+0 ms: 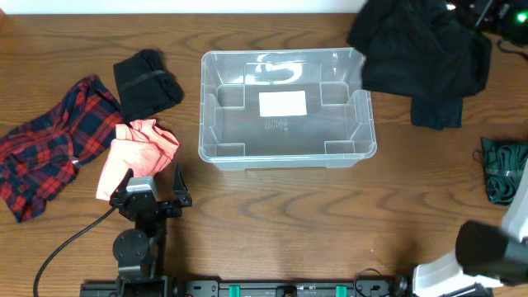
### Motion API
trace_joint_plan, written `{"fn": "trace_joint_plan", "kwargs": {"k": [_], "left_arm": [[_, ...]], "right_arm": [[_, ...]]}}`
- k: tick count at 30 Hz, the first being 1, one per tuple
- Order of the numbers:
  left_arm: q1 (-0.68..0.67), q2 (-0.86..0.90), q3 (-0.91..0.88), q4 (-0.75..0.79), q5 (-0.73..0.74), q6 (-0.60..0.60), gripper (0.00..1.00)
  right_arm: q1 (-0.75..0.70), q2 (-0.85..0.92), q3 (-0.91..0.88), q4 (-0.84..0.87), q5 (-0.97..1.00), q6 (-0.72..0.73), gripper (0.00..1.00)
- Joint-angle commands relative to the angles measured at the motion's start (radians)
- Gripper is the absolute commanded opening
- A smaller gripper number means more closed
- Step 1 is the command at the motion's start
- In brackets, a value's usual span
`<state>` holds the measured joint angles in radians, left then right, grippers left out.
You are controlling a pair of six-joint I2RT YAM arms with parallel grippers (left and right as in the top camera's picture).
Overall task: Pack container
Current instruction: 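Lift the black clothes with the right gripper and carry over the bin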
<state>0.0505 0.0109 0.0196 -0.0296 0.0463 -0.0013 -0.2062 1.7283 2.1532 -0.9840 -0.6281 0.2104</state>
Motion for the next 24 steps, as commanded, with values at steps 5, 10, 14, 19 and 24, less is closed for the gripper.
{"fn": "trace_joint_plan", "kwargs": {"k": [5, 10, 14, 19, 24], "left_arm": [[-0.002, -0.007, -0.016, -0.039, -0.008, 0.008, 0.98], [-0.002, -0.007, -0.016, -0.039, -0.008, 0.008, 0.98], [-0.002, -0.007, -0.016, -0.039, -0.008, 0.008, 0.98], [-0.002, -0.007, -0.016, -0.039, -0.008, 0.008, 0.98], [-0.002, -0.007, -0.016, -0.039, -0.009, 0.008, 0.98]], "right_arm": [[0.22, 0.006, 0.007, -0.013, 0.125, 0.048, 0.01], [0.344, 0.061, -0.016, -0.011, 0.212, 0.097, 0.01], [0.418, 0.117, -0.016, 0.04, 0.214, 0.155, 0.01], [0.483, 0.175, -0.016, 0.079, 0.268, 0.253, 0.01], [0.536, 0.216, -0.016, 0.067, 0.285, 0.293, 0.01]]}}
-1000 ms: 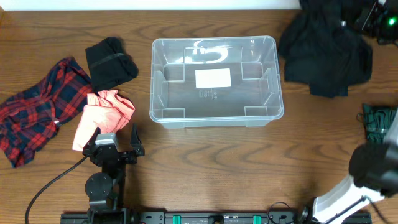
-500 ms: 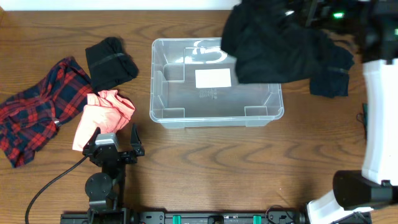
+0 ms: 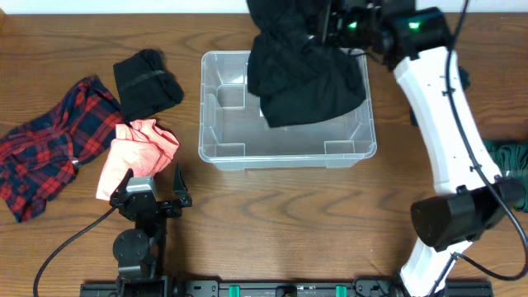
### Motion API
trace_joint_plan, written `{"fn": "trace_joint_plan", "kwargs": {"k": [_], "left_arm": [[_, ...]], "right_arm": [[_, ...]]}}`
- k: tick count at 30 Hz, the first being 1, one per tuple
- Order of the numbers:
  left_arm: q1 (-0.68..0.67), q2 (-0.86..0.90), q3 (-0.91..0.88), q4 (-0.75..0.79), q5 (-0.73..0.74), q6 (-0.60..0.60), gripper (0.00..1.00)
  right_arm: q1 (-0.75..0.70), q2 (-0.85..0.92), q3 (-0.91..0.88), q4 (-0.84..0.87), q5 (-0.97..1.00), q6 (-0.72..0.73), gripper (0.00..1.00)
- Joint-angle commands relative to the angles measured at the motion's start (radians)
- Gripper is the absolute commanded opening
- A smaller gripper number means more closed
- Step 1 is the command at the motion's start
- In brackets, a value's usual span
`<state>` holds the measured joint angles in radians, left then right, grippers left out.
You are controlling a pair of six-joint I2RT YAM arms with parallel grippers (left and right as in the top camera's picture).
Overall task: Pack container
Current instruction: 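Lift the black clothes with the right gripper and carry over the bin, then lower the black clothes into the bin and open the right gripper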
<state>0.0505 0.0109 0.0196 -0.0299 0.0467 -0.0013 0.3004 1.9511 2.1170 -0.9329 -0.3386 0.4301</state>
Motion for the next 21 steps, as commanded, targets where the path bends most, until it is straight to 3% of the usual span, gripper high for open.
{"fn": "trace_joint_plan", "kwargs": {"k": [1, 9, 21], "left_arm": [[-0.002, -0.007, -0.016, -0.038, -0.009, 0.008, 0.98], [-0.002, -0.007, -0.016, -0.038, -0.009, 0.008, 0.98], [-0.002, -0.007, -0.016, -0.038, -0.009, 0.008, 0.98]], "right_arm": [[0.042, -0.001, 0.02, 0.016, -0.005, 0.077, 0.01], [0.129, 0.059, 0.018, 0.021, 0.052, 0.201, 0.01], [0.198, 0.117, 0.01, -0.048, 0.2, 0.206, 0.01]]}}
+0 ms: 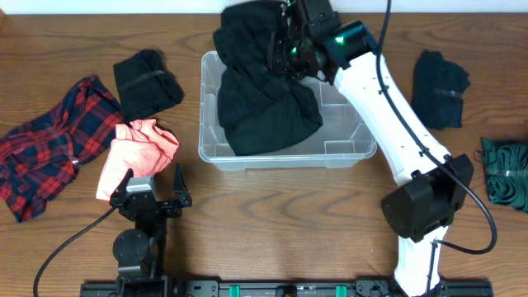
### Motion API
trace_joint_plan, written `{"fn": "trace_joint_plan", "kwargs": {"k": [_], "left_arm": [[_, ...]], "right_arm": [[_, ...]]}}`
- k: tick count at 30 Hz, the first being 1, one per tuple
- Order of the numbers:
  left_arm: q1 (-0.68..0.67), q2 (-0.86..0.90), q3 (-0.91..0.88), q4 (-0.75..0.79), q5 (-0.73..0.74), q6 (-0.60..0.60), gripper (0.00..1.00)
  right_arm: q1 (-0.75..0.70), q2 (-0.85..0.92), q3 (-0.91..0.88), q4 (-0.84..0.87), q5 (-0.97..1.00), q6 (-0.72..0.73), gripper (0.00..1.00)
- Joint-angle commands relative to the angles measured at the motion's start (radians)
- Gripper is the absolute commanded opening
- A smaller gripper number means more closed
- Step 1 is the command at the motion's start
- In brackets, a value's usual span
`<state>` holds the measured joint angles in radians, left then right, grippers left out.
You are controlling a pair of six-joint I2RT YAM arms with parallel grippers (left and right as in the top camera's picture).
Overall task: Pack container
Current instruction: 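Lower the black clothes into the bin and open the right gripper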
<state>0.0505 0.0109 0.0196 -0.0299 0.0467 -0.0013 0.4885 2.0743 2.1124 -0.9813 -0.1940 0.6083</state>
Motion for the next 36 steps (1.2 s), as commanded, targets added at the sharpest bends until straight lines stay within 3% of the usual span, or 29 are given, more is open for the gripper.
{"fn": "trace_joint_plan", "kwargs": {"k": [1, 22, 31, 36], "left_arm": [[-0.002, -0.007, -0.016, -0.038, -0.009, 0.008, 0.98], [-0.002, -0.007, -0.016, -0.038, -0.009, 0.008, 0.98], [-0.002, -0.006, -0.016, -0.038, -0.009, 0.008, 0.98], [-0.002, -0.006, -0.016, -0.038, -0.009, 0.008, 0.98]], "right_arm": [[0.01, -0.005, 0.009, -0.003, 0.064, 0.027, 0.01], [0.013, -0.001, -0.224, 0.209, -0.013, 0.148, 0.01], [0.013, -0.001, -0.284, 0.217, -0.02, 0.145, 0.01], [0.018, -0.001, -0.29, 0.209, -0.02, 0.063, 0.01]]}}
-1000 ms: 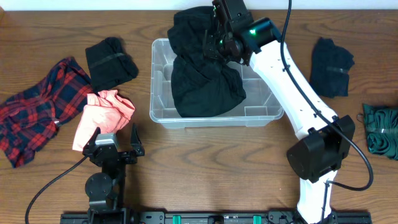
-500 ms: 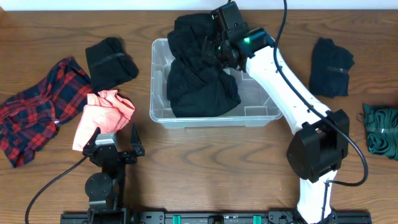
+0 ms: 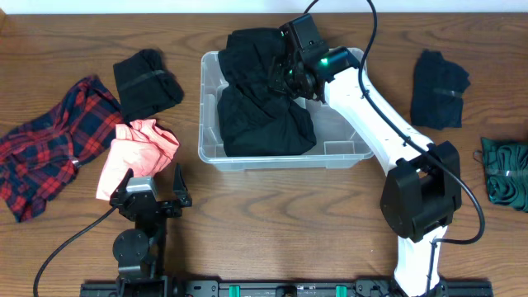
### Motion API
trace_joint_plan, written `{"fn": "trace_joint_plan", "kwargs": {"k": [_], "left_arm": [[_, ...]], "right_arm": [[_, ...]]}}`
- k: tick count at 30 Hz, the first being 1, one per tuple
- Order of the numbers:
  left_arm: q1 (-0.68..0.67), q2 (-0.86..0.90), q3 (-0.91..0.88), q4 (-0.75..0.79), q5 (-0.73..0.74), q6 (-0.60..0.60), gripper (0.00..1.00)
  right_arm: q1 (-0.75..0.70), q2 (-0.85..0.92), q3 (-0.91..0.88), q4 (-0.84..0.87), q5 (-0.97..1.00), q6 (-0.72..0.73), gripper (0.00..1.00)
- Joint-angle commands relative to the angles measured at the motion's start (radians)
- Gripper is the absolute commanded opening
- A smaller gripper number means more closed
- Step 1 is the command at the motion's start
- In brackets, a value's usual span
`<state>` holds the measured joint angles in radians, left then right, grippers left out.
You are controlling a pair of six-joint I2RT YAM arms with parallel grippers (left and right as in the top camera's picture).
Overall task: Pack container
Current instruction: 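Lower the black clothes into the bin and open the right gripper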
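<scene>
A clear plastic container (image 3: 351, 151) stands at the table's middle back. A large black garment (image 3: 264, 120) fills its left half, and the garment's top bunches over the back rim. My right gripper (image 3: 282, 71) reaches down into the container from the back and is shut on the garment's upper part, with its fingertips mostly buried in the cloth. My left gripper (image 3: 153, 176) rests open near the front left, just below a pink cloth (image 3: 139, 147), and holds nothing.
Left of the container lie a small black garment (image 3: 145, 82) and a red plaid shirt (image 3: 49, 148). To the right lie a dark folded cloth (image 3: 440, 88) and a green bundle (image 3: 505, 170) at the table's edge.
My right gripper has dropped lower into the container with the black garment. The cloth now lies more compactly inside the left half. The left arm has not moved.
First the black garment hung at the back right of the table, beside the empty container. Then my right gripper held it over the container's middle. After that it hung lower on the left side, and now it lies mostly inside the container.
</scene>
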<state>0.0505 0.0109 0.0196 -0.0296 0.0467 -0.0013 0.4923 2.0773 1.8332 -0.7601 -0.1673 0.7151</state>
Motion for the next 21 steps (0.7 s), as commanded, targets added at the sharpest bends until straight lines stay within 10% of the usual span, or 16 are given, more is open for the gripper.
{"fn": "trace_joint_plan", "kwargs": {"k": [1, 16, 21], "left_arm": [[-0.002, -0.006, -0.016, -0.038, -0.009, 0.008, 0.98], [-0.002, -0.006, -0.016, -0.038, -0.009, 0.008, 0.98], [-0.002, -0.006, -0.016, -0.038, -0.009, 0.008, 0.98]], "right_arm": [[0.016, -0.004, -0.011, -0.02, -0.047, -0.051, 0.01], [0.019, -0.004, -0.011, -0.071, -0.043, -0.016, 0.02], [0.019, -0.004, -0.011, -0.076, -0.031, -0.192, 0.4]]}}
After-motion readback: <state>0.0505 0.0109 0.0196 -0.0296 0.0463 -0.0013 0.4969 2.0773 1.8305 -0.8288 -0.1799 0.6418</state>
